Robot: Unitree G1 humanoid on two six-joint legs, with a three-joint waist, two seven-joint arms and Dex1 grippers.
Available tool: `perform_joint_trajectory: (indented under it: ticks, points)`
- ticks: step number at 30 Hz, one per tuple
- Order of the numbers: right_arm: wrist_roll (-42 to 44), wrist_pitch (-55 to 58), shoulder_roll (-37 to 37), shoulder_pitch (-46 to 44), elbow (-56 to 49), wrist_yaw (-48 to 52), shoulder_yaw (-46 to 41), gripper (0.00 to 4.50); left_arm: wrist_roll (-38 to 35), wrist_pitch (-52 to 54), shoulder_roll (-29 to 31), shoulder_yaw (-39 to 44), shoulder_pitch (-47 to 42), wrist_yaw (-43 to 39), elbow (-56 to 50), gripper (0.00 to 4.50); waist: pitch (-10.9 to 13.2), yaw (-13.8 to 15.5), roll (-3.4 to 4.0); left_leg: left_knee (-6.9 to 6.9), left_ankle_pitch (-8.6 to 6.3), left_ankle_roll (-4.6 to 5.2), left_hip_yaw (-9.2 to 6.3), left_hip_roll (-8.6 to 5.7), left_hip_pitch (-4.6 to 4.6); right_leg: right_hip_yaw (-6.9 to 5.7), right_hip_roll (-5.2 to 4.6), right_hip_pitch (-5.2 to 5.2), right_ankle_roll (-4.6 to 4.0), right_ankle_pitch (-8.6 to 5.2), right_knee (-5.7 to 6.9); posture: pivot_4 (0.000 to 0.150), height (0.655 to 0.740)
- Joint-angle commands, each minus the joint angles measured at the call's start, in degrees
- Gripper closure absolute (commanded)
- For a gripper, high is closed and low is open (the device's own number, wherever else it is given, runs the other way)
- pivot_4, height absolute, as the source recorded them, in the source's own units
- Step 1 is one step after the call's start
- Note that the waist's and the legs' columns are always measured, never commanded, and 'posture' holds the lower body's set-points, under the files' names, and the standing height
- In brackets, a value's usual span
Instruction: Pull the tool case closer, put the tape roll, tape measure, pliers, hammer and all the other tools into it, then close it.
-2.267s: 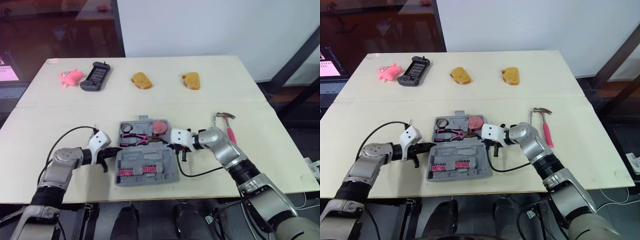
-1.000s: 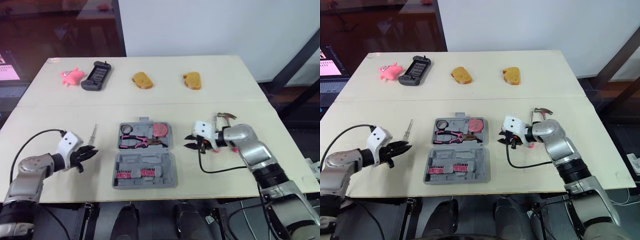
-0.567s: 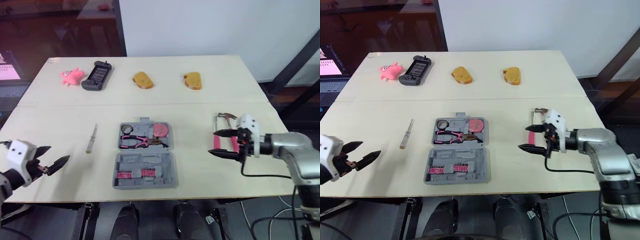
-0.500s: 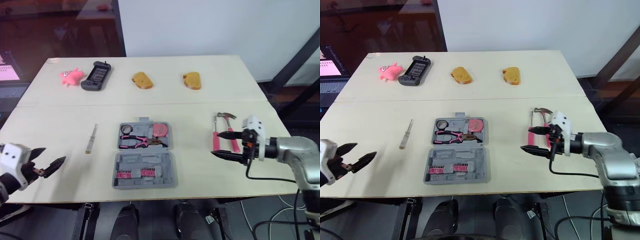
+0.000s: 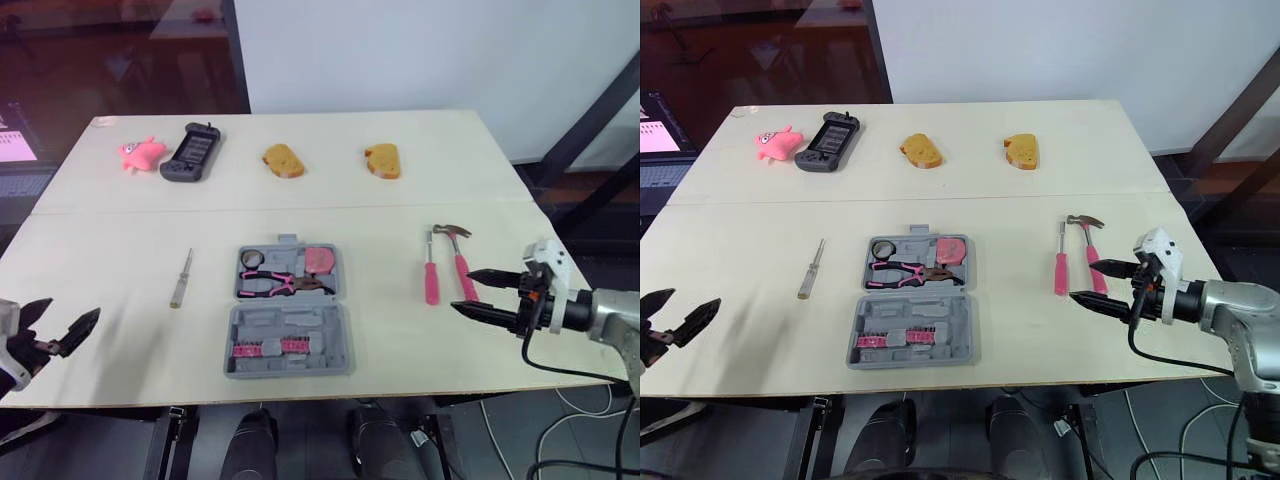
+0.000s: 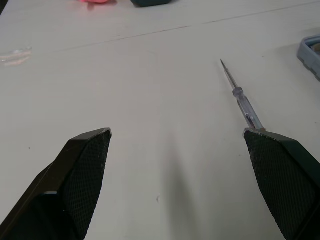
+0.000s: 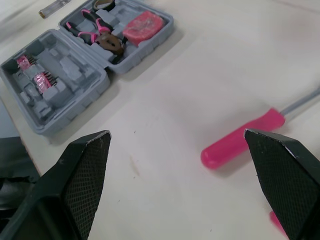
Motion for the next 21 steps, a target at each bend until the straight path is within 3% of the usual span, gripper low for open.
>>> perform_joint_trajectory:
  ticks: [1,7,10,16,21]
  points:
    - [1.16,0.87,-0.51,-3.31,-2.15,-0.77,1.64,0.00,-1.34,0.36,0.33,1.95,0.65,1.16,-1.94,0.06,0.00,0.03,0.00,0.00,0.00,0.00,0.00,0.00,0.00,0.00,0.00,0.00,0.00,0.00,0.00,0.150,0.7400]
    - [2.84,5.99,1.25,-13.23,-6.96,-2.94,8.78,0.00,-2.35,3.46,-1.13,1.60,-0.03,6.26,-6.27,0.06,0.01,0.04,0.01,0.00,0.00,0.00,0.01,0.00,0.00,0.01,0.00,-0.03,-0.02,0.02,0.00,0.150,0.7400]
    - [3.54,9.82,4.23,-19.44,-11.27,-3.95,15.55,0.00,-6.10,11.45,-2.70,2.67,-4.63,13.97,-7.48,0.06,0.00,0.19,0.00,0.00,0.00,0.00,-0.01,0.00,-0.02,0.01,0.01,-0.01,0.01,0.01,0.00,0.150,0.7400]
    - [2.53,13.54,7.36,-27.79,-16.57,-5.21,24.83,0.00,-1.98,18.30,0.24,-6.01,-10.10,17.97,-7.34,0.06,0.02,0.48,-0.01,0.01,0.01,0.00,-0.05,0.00,-0.07,-0.01,0.03,-0.04,0.10,0.07,0.03,0.150,0.7400]
    - [-0.60,11.11,9.27,-31.12,-18.39,-8.62,27.50,0.00,2.34,22.06,0.20,-14.66,-22.61,22.06,0.32,0.06,0.00,0.74,-0.05,0.06,0.01,0.00,-0.08,-0.01,-0.08,-0.04,0.06,-0.04,0.09,0.09,0.04,0.150,0.7400]
